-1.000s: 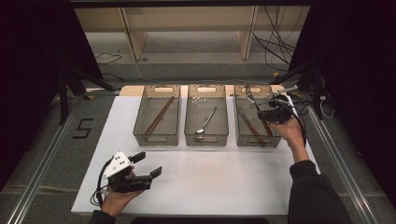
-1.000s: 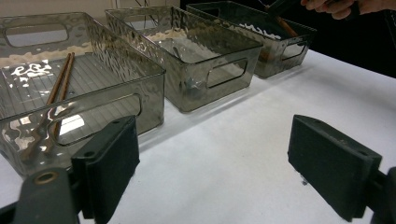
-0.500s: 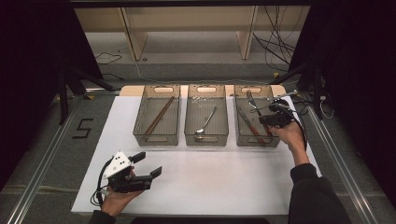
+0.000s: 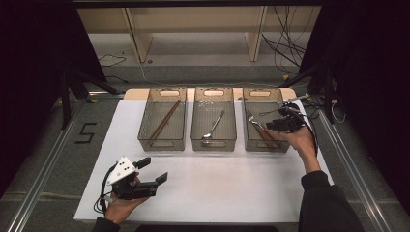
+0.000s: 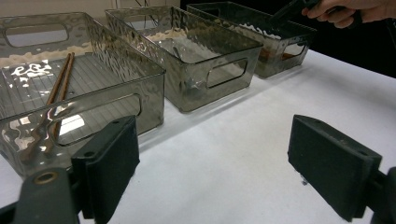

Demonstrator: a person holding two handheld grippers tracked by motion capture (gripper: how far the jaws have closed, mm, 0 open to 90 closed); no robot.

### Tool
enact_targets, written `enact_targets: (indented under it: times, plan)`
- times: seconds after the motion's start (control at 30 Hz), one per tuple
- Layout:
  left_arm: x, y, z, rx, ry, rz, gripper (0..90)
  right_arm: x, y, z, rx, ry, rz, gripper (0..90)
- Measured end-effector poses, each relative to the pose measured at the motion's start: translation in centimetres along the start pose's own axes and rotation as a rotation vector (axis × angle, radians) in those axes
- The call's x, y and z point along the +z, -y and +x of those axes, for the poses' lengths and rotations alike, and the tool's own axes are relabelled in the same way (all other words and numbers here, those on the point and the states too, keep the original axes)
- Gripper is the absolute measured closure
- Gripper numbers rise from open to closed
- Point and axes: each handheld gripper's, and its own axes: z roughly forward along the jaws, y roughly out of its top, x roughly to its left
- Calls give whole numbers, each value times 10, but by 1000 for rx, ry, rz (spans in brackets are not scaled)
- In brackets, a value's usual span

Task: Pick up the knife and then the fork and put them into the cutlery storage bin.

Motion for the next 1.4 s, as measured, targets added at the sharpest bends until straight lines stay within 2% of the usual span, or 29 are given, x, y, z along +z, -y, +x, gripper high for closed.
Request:
enact_targets:
  times: [0.2,0.33,0.73,0.97,1.17,1.4]
  plan:
    - [1,0,0,0,-1,0,161,-8,0,9,-8,-30,-34,528]
    - [2,0,-1,0,1,3,161,-16,2,19,-26,-55,-80,450]
    - [1,0,-1,1,2,7,161,-36,24,59,-55,-156,-214,300]
    - [1,0,0,3,4,12,161,-46,38,79,-71,-195,-266,269]
    - [2,0,-1,2,7,9,161,-49,49,85,-60,-220,-291,259]
    - [2,0,-1,2,11,12,161,-50,59,89,-50,-228,-302,250]
